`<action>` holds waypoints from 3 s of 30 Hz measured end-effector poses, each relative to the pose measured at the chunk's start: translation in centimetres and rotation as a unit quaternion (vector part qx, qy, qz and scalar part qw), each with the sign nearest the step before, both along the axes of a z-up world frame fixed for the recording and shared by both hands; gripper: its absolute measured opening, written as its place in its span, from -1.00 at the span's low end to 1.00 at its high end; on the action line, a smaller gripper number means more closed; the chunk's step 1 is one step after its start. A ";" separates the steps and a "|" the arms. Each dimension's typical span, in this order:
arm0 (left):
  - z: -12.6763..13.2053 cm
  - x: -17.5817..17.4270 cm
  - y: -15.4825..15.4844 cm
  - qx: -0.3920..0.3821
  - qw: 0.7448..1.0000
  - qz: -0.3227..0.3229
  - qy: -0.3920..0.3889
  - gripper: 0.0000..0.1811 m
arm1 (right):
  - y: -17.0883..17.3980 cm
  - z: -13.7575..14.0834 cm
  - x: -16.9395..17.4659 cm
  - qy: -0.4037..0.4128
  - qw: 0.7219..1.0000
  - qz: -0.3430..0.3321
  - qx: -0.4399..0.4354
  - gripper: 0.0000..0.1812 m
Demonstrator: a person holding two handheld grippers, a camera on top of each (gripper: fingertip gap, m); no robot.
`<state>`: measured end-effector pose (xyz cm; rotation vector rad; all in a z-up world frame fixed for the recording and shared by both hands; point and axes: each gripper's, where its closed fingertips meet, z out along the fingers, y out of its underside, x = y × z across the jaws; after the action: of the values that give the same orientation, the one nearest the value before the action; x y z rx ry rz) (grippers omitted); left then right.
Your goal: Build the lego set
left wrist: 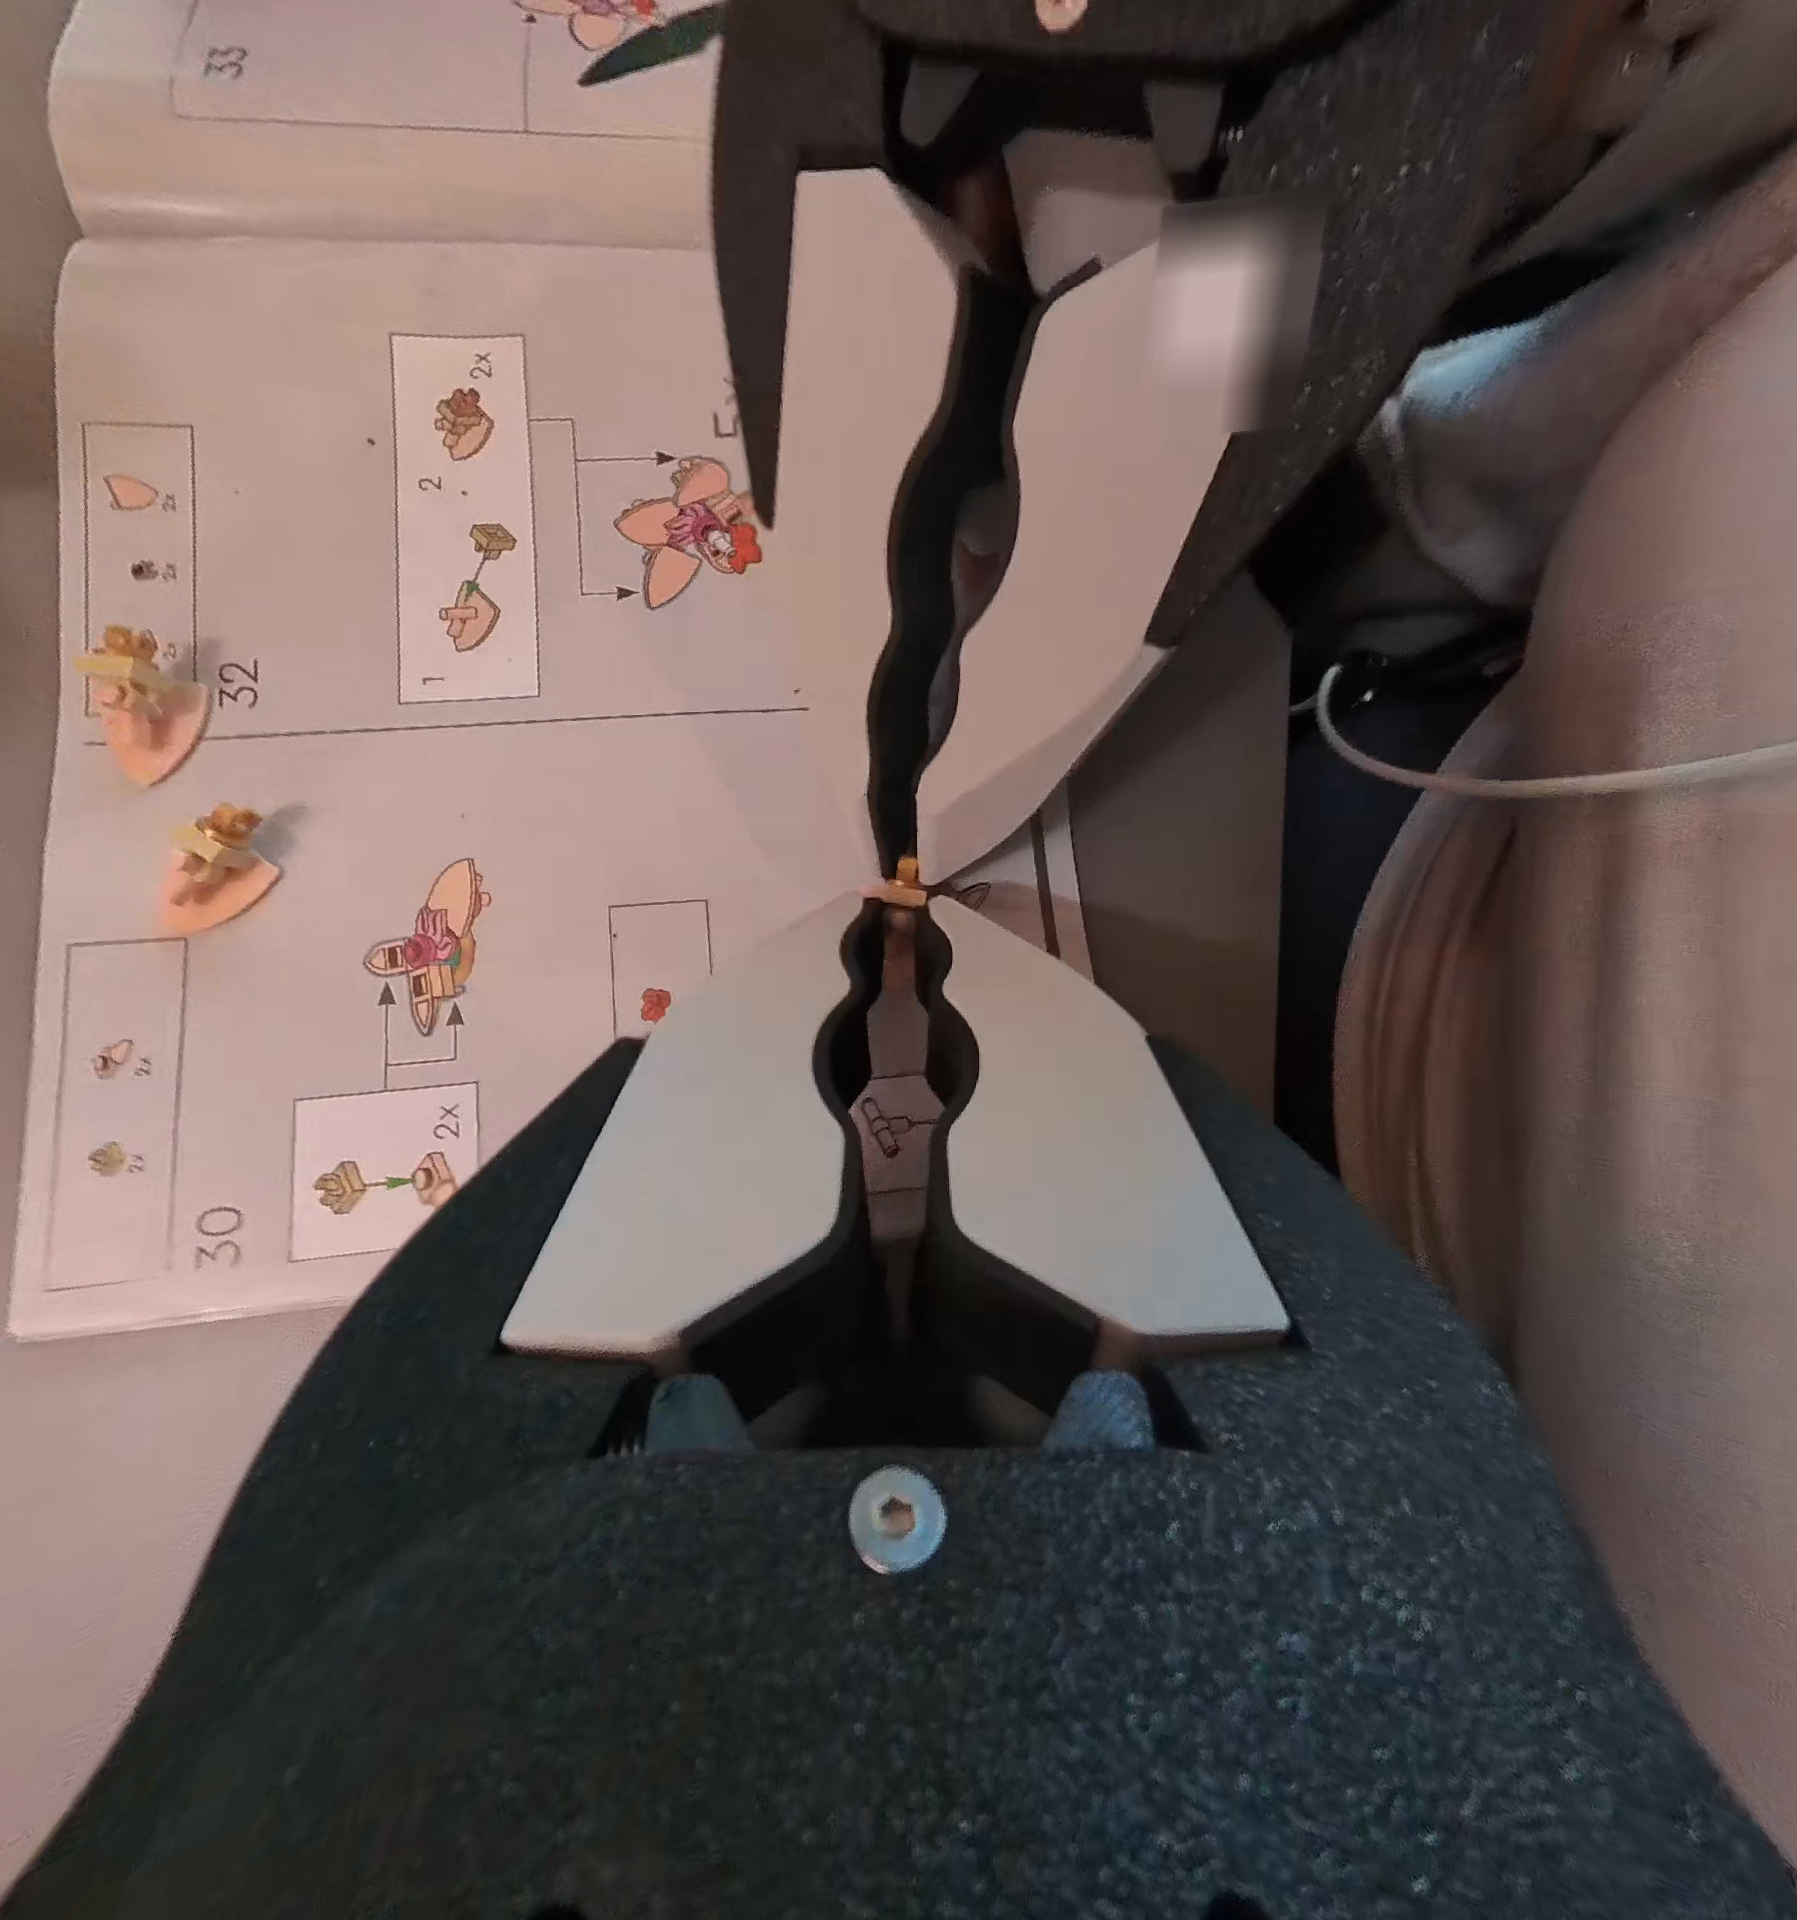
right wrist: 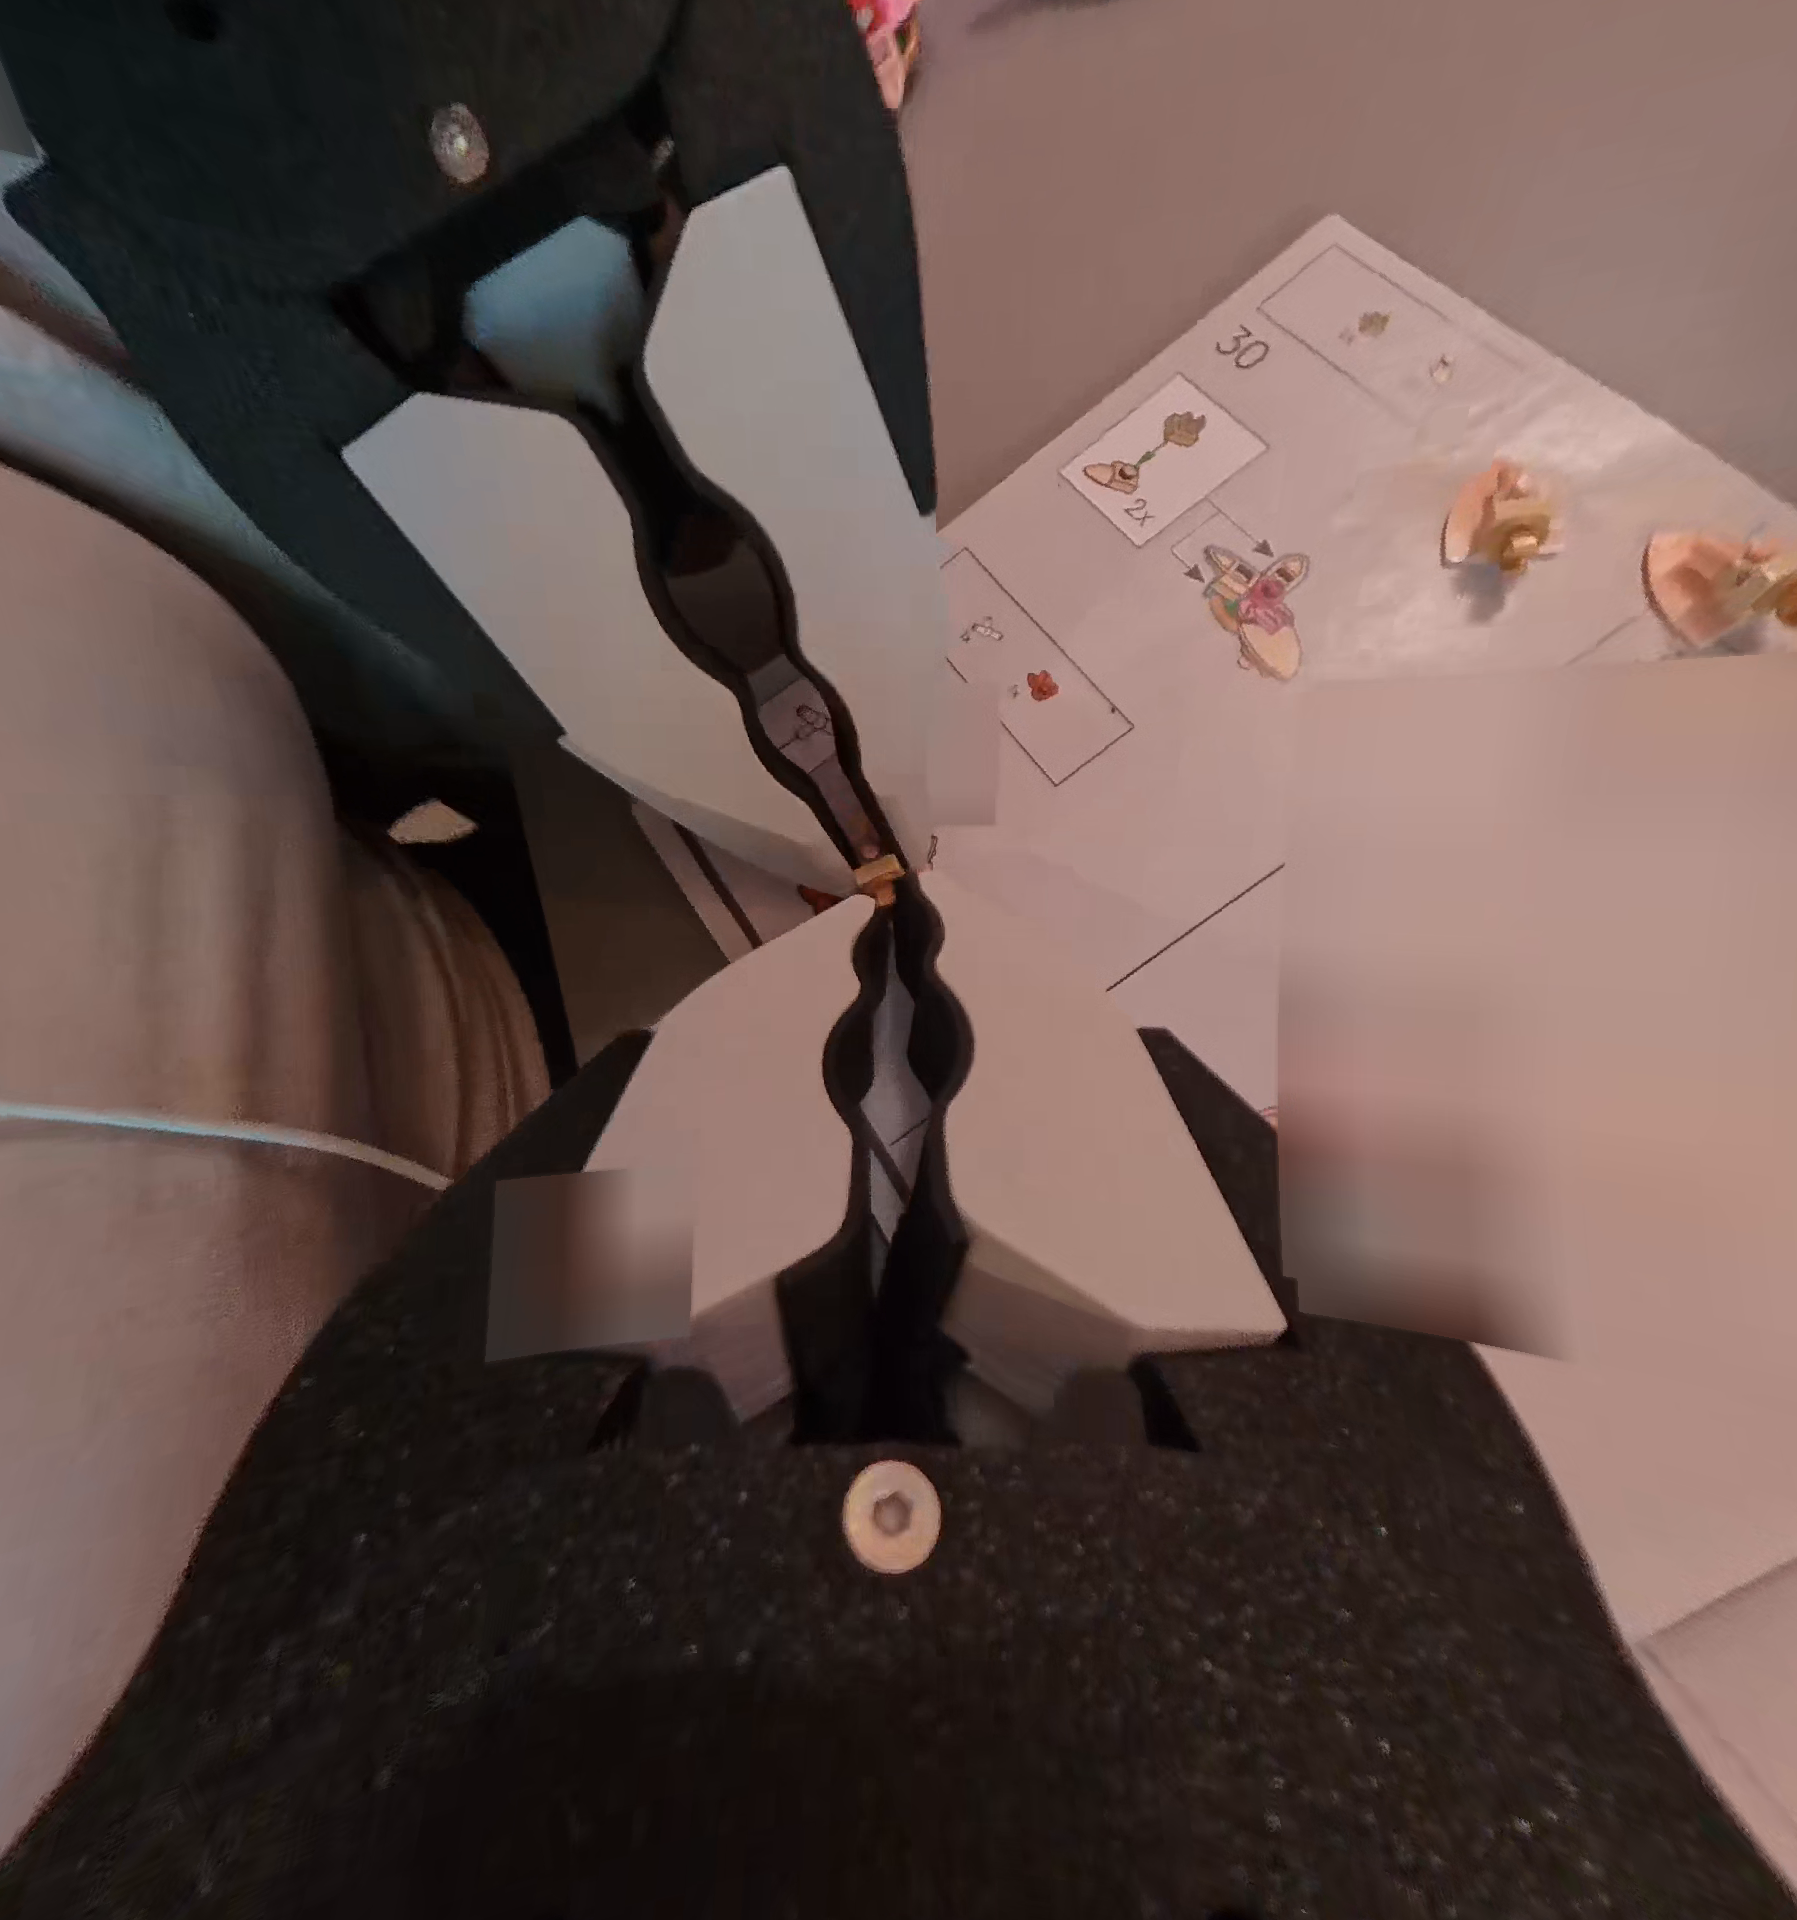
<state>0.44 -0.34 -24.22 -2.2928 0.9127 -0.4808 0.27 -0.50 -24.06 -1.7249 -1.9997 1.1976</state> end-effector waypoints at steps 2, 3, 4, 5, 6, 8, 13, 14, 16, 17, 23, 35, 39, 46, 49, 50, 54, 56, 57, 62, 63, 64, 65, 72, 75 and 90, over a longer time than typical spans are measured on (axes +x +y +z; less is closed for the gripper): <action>0.0 0.0 0.0 0.004 1.000 0.009 -0.018 -0.94 | 0.0 0.0 0.0 0.003 1.000 -0.018 -0.023 -0.99; 0.0 0.0 0.0 0.007 1.000 0.007 -0.019 -0.94 | 0.0 0.0 0.0 0.005 0.999 -0.022 -0.027 -1.00; 0.0 0.0 0.0 0.008 1.000 0.006 -0.025 -0.94 | 0.0 0.0 0.0 0.007 0.999 -0.023 -0.028 -1.00; 0.0 0.0 0.1 0.008 0.999 0.005 -0.036 -0.94 | -0.1 0.0 0.0 0.006 0.999 -0.024 -0.032 -1.00; 0.0 0.0 0.1 0.007 0.999 0.005 -0.051 -0.94 | -0.1 0.0 0.0 0.006 0.999 -0.025 -0.038 -1.00; 0.0 0.1 0.1 0.008 0.997 0.006 -0.071 -0.94 | -0.1 0.0 0.0 0.006 0.999 -0.028 -0.044 -1.00; 0.0 0.1 0.1 -0.005 0.996 0.004 -0.085 -0.94 | -0.1 -0.3 -0.1 -0.002 0.999 -0.029 -0.033 -1.00; 0.1 0.1 0.1 -0.007 0.996 0.005 -0.087 -0.94 | -0.1 -0.3 -0.1 -0.003 0.999 -0.032 -0.037 -1.00; 0.1 0.1 0.1 -0.006 0.996 0.006 -0.087 -0.94 | -0.2 -0.3 -0.1 -0.002 0.999 -0.034 -0.040 -1.00; 0.1 0.1 0.1 -0.005 0.996 0.006 -0.086 -0.94 | -0.2 -0.2 -0.1 -0.003 0.999 -0.035 -0.040 -1.00; 0.1 0.1 0.2 -0.007 0.996 0.010 -0.093 -0.94 | 0.0 -0.2 0.1 -0.002 0.999 -0.037 -0.039 -0.94; 0.3 0.3 0.1 -0.013 0.995 0.013 -0.099 -0.93 | 0.4 -0.2 0.1 0.024 0.999 -0.030 0.035 -0.96; 0.3 0.2 0.2 -0.014 0.995 0.015 -0.098 -0.84 | 0.4 -0.3 0.1 0.022 0.998 -0.033 0.038 -0.96; 1.0 -0.7 -0.3 -0.009 0.997 0.002 -0.070 -0.69 | 0.3 -0.4 0.0 0.021 0.998 -0.040 0.039 -0.97; 1.0 -2.2 -0.3 0.009 0.999 -0.015 -0.039 -0.80 | 0.2 -0.4 -0.1 0.015 0.998 -0.056 0.031 -0.97; 0.8 -2.4 -0.3 0.014 0.999 -0.027 -0.027 -0.84 | 0.2 -0.4 -0.1 0.011 0.997 -0.063 0.030 -0.97; 0.2 -1.9 0.1 0.050 0.995 -0.083 0.025 -0.95 | 0.3 -0.3 -0.1 0.007 0.995 -0.093 0.027 -0.97; 0.1 -1.4 0.0 0.048 0.994 -0.099 0.023 -0.98 | 0.2 -0.4 -0.1 0.005 0.994 -0.104 0.026 -0.97; 0.1 -1.4 0.0 0.044 0.994 -0.099 0.020 -0.99 | 0.2 -0.4 -0.1 0.006 0.994 -0.110 0.028 -0.97; 0.1 -0.9 -0.6 0.006 0.997 -0.068 -0.019 -1.00 | -0.3 -0.4 0.0 0.007 0.992 -0.109 0.061 -0.97; 0.1 -0.9 -0.7 0.002 0.998 -0.059 -0.021 -1.00 | -0.2 -0.4 0.1 0.007 0.991 -0.110 0.072 -0.97; 0.1 -0.9 -0.6 -0.002 0.999 -0.049 -0.024 -1.00 | -0.2 -0.4 0.1 0.005 0.991 -0.111 0.081 -0.97; 0.1 -0.9 -0.6 -0.004 0.999 -0.040 -0.025 -1.00 | -0.3 -0.4 0.2 0.002 0.990 -0.111 0.087 -0.97; 0.1 -0.7 -0.4 -0.009 0.997 0.065 -0.046 -1.00 | -0.3 -0.3 0.7 -0.021 0.981 -0.115 0.154 -0.97; 0.1 -0.6 -0.4 0.002 0.994 0.101 -0.047 -1.00 | 0.1 -0.3 0.9 -0.033 0.978 -0.120 0.168 -0.97; 0.1 -0.5 -0.2 0.034 0.983 0.173 -0.051 -1.00 | 0.9 -0.3 1.5 -0.112 0.963 -0.094 0.225 -0.97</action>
<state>-0.03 -0.54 -24.09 -2.2785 0.4587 -0.4022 1.82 0.36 -24.38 -1.8108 -1.9717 0.4538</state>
